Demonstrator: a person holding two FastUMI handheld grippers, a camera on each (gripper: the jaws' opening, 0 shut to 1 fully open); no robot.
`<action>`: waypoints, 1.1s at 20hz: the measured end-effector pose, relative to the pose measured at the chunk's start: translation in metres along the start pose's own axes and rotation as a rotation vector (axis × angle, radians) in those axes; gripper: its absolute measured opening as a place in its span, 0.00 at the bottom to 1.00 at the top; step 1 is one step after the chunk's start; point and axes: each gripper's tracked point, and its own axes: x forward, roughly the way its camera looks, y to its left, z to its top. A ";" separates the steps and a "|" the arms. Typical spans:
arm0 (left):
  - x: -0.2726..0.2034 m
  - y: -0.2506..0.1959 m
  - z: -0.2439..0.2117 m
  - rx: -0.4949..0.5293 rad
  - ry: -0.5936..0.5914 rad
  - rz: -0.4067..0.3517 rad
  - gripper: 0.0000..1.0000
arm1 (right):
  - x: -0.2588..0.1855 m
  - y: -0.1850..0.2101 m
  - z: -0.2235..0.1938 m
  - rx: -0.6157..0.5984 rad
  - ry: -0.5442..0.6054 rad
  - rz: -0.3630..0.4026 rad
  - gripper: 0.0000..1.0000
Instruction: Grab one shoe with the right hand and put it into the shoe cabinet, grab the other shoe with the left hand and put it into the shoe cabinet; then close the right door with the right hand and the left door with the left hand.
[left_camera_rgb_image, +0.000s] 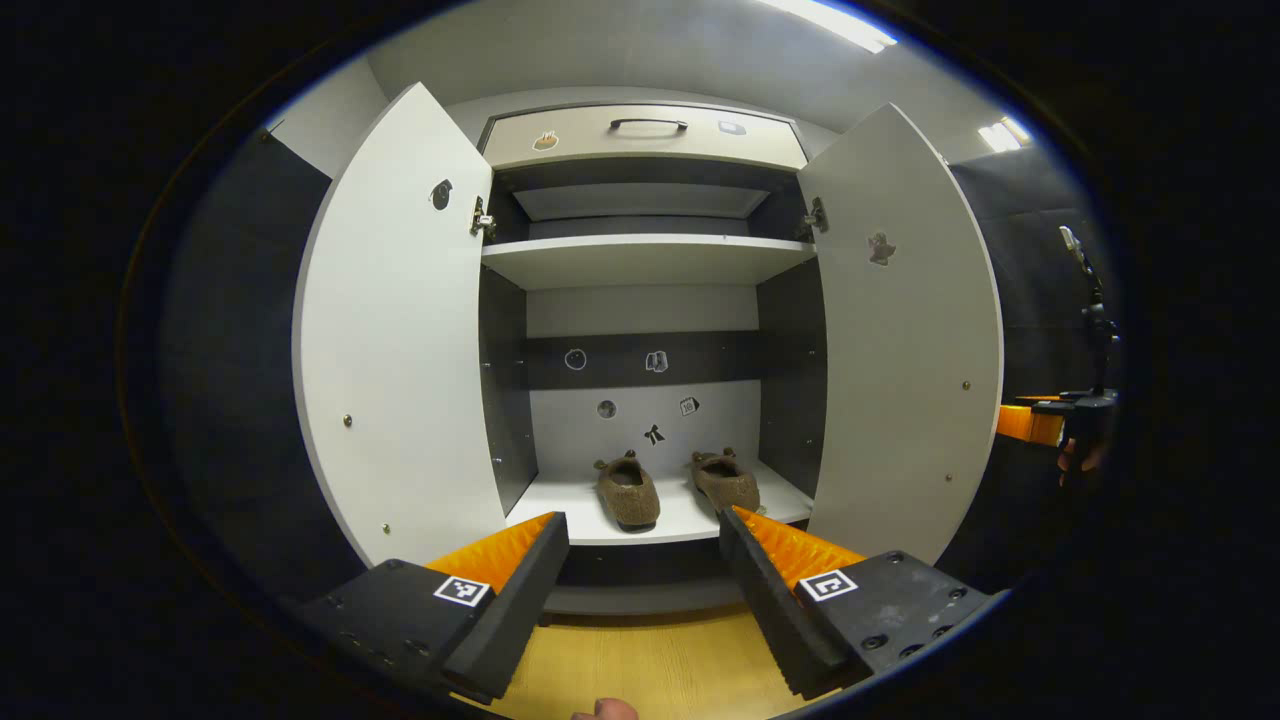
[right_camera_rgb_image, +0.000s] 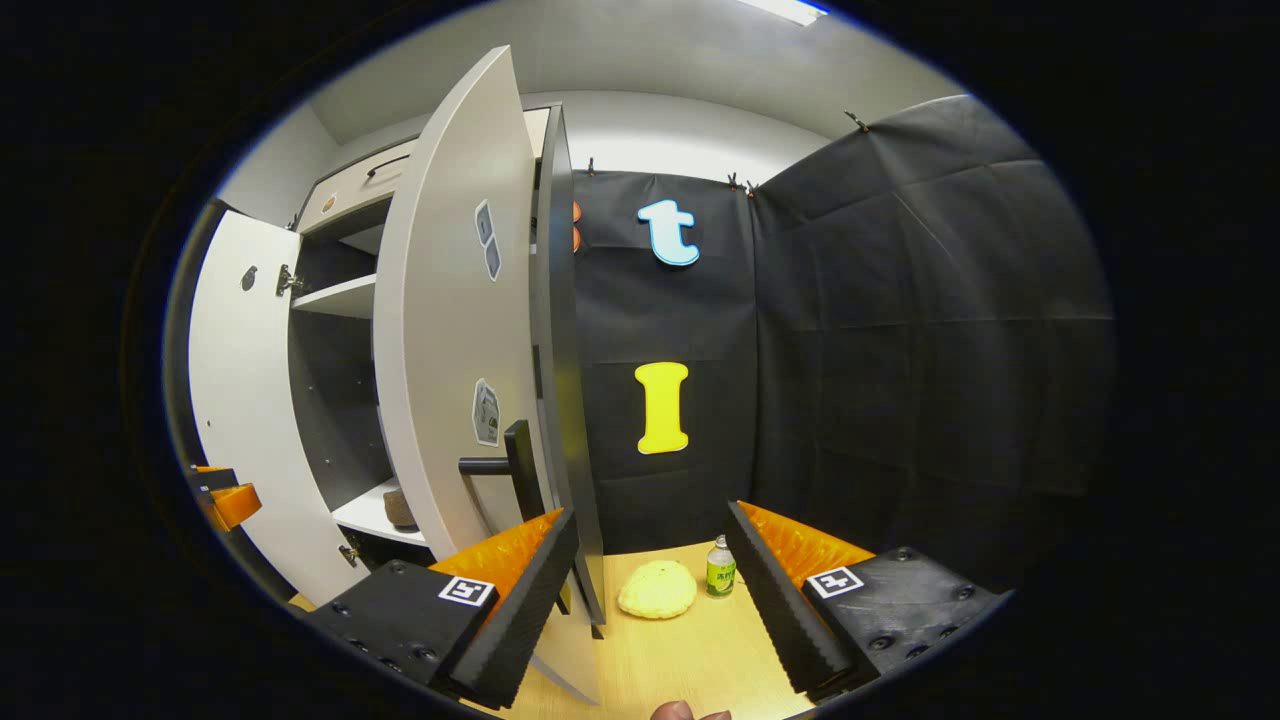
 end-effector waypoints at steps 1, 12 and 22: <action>-0.002 0.003 -0.004 -0.003 0.009 0.001 0.96 | 0.000 0.002 -0.001 0.008 0.000 0.003 0.97; -0.015 0.035 -0.019 0.024 0.036 0.014 0.96 | -0.013 0.051 -0.008 0.021 -0.006 0.041 0.97; -0.027 0.064 -0.027 0.017 0.045 0.047 0.96 | -0.010 0.115 -0.015 0.024 0.008 0.132 0.97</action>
